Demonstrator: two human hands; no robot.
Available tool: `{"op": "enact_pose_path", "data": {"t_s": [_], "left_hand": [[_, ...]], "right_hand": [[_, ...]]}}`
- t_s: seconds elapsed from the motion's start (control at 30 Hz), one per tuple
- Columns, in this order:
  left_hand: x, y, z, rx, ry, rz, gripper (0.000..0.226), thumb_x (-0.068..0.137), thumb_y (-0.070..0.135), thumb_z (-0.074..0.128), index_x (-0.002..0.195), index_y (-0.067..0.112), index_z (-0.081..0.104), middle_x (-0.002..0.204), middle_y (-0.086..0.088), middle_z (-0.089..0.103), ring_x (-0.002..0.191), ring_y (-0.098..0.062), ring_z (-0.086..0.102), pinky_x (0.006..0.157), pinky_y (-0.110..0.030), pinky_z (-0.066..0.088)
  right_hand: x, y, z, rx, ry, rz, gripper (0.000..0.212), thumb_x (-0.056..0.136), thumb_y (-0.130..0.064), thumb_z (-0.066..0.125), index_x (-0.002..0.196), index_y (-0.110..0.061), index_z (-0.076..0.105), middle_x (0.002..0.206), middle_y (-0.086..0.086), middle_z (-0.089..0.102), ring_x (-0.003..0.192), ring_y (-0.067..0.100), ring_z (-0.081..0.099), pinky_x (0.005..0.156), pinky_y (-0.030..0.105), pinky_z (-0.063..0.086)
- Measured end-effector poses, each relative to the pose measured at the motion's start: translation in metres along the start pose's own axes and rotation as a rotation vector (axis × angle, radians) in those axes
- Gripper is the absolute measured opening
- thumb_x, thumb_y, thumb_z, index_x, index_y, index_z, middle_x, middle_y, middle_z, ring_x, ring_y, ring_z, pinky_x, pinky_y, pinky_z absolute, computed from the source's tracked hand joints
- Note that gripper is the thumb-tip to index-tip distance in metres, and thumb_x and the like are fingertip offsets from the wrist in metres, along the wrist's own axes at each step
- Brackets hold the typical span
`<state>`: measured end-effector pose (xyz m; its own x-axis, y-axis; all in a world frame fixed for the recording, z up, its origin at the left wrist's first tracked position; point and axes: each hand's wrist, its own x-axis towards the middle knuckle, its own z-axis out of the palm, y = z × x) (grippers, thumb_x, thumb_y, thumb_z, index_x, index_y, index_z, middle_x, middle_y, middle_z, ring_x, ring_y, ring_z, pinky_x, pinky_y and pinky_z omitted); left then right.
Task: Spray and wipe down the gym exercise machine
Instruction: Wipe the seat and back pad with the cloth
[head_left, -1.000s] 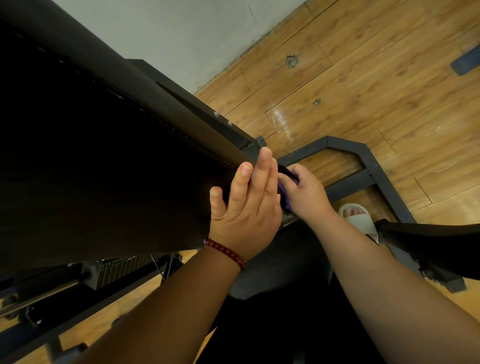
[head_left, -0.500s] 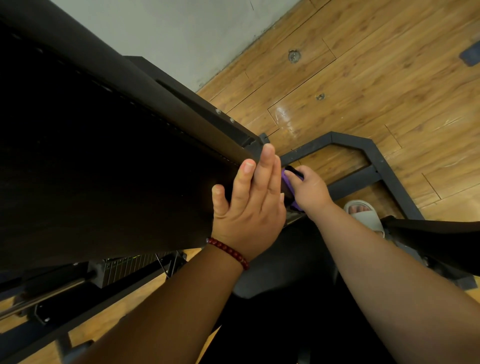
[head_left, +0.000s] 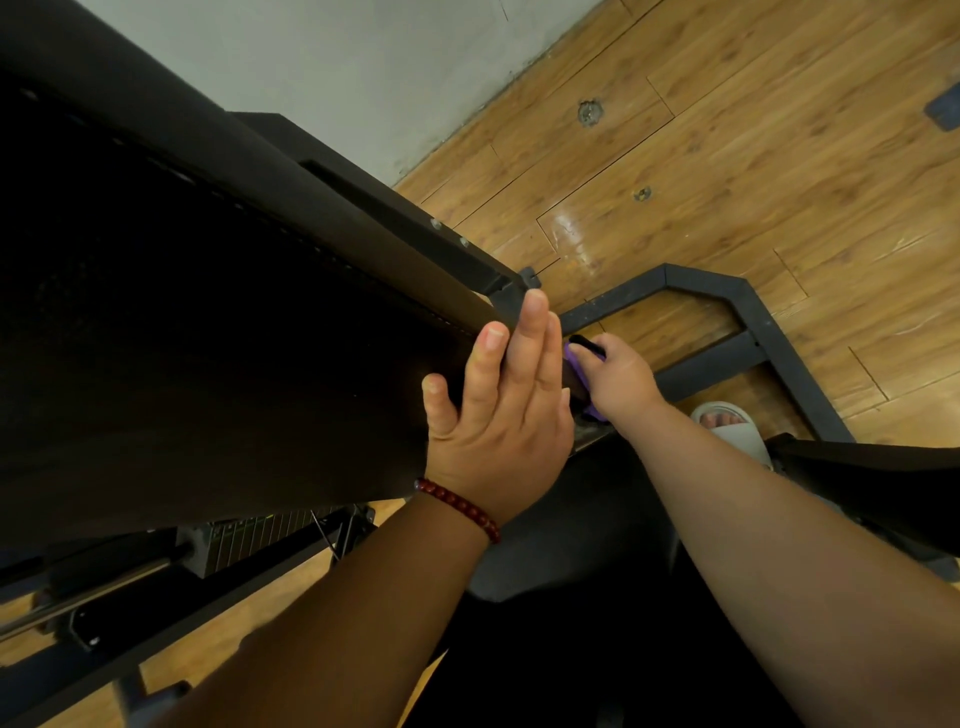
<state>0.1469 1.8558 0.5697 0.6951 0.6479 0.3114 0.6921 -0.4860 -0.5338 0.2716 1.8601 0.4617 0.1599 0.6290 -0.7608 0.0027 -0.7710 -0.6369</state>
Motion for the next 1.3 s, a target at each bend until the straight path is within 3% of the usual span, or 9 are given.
{"op": "enact_pose_path", "data": {"t_s": [0.17, 0.27, 0.37, 0.67, 0.87, 1.0, 1.2, 1.3], "left_hand": [[0.0, 0.002, 0.001, -0.002, 0.001, -0.013, 0.081, 0.092, 0.042, 0.042, 0.154, 0.002, 0.008, 0.161, -0.014, -0.014, 0.146, -0.034, -0.022, 0.113, -0.053, -0.018], [0.0, 0.002, 0.001, 0.0, 0.0, -0.007, 0.081, 0.092, 0.042, 0.042, 0.154, 0.002, 0.008, 0.161, -0.014, -0.014, 0.146, -0.034, -0.022, 0.113, -0.053, -0.019], [-0.001, 0.002, 0.001, -0.007, -0.008, 0.003, 0.08, 0.092, 0.041, 0.041, 0.154, 0.002, 0.007, 0.161, -0.014, -0.014, 0.146, -0.034, -0.022, 0.113, -0.053, -0.019], [-0.001, 0.003, 0.003, -0.016, 0.004, 0.016, 0.079, 0.093, 0.04, 0.039, 0.154, 0.002, 0.007, 0.161, -0.014, -0.013, 0.146, -0.034, -0.021, 0.113, -0.053, -0.019], [-0.002, 0.001, 0.001, -0.022, -0.018, 0.022, 0.077, 0.095, 0.041, 0.036, 0.154, 0.002, 0.004, 0.161, -0.015, -0.015, 0.147, -0.033, -0.021, 0.113, -0.052, -0.019], [-0.003, -0.002, -0.002, -0.02, -0.022, 0.041, 0.078, 0.094, 0.041, 0.037, 0.153, 0.001, 0.004, 0.161, -0.016, -0.016, 0.146, -0.034, -0.021, 0.113, -0.051, -0.019], [0.001, -0.008, -0.013, -0.064, -0.085, 0.069, 0.075, 0.097, 0.042, 0.032, 0.154, 0.002, 0.005, 0.161, -0.015, -0.017, 0.147, -0.031, -0.021, 0.114, -0.049, -0.02], [-0.001, -0.015, -0.026, -0.171, -0.121, 0.094, 0.072, 0.098, 0.038, 0.03, 0.153, 0.002, 0.001, 0.162, -0.014, -0.002, 0.148, -0.026, -0.017, 0.117, -0.045, -0.012]], "right_hand": [[-0.013, 0.021, -0.004, 0.01, -0.006, 0.045, 0.026, 0.1, -0.037, 0.049, 0.11, -0.015, 0.057, 0.098, 0.005, 0.059, 0.097, 0.024, 0.06, 0.086, 0.043, 0.055], [-0.012, 0.013, -0.004, 0.021, 0.025, -0.027, 0.029, 0.1, -0.036, 0.05, 0.113, -0.011, 0.059, 0.101, 0.006, 0.061, 0.095, 0.021, 0.058, 0.081, 0.035, 0.051], [0.0, 0.0, -0.003, -0.034, 0.003, -0.074, 0.031, 0.101, -0.036, 0.048, 0.115, -0.011, 0.059, 0.105, 0.007, 0.061, 0.098, 0.022, 0.057, 0.084, 0.036, 0.047], [-0.016, 0.013, -0.005, 0.027, 0.007, -0.019, 0.026, 0.101, -0.035, 0.048, 0.11, -0.012, 0.058, 0.099, 0.005, 0.059, 0.081, 0.012, 0.056, 0.054, 0.019, 0.043], [-0.006, -0.011, -0.002, -0.078, 0.007, -0.111, 0.029, 0.101, -0.035, 0.048, 0.108, -0.009, 0.059, 0.097, 0.005, 0.059, 0.092, 0.02, 0.056, 0.071, 0.029, 0.039], [-0.035, -0.006, -0.008, 0.005, 0.011, -0.124, 0.022, 0.1, -0.034, 0.05, 0.1, -0.014, 0.058, 0.085, -0.003, 0.057, 0.076, 0.006, 0.052, 0.059, 0.018, 0.035], [-0.068, -0.011, -0.023, 0.03, -0.025, -0.288, 0.008, 0.096, -0.027, 0.06, 0.093, -0.021, 0.057, 0.083, -0.008, 0.059, 0.072, -0.005, 0.055, 0.065, 0.012, 0.04], [-0.079, -0.02, -0.032, -0.004, -0.033, -0.399, 0.008, 0.092, -0.022, 0.066, 0.094, -0.021, 0.058, 0.085, -0.008, 0.061, 0.074, -0.003, 0.055, 0.068, 0.012, 0.042]]}}
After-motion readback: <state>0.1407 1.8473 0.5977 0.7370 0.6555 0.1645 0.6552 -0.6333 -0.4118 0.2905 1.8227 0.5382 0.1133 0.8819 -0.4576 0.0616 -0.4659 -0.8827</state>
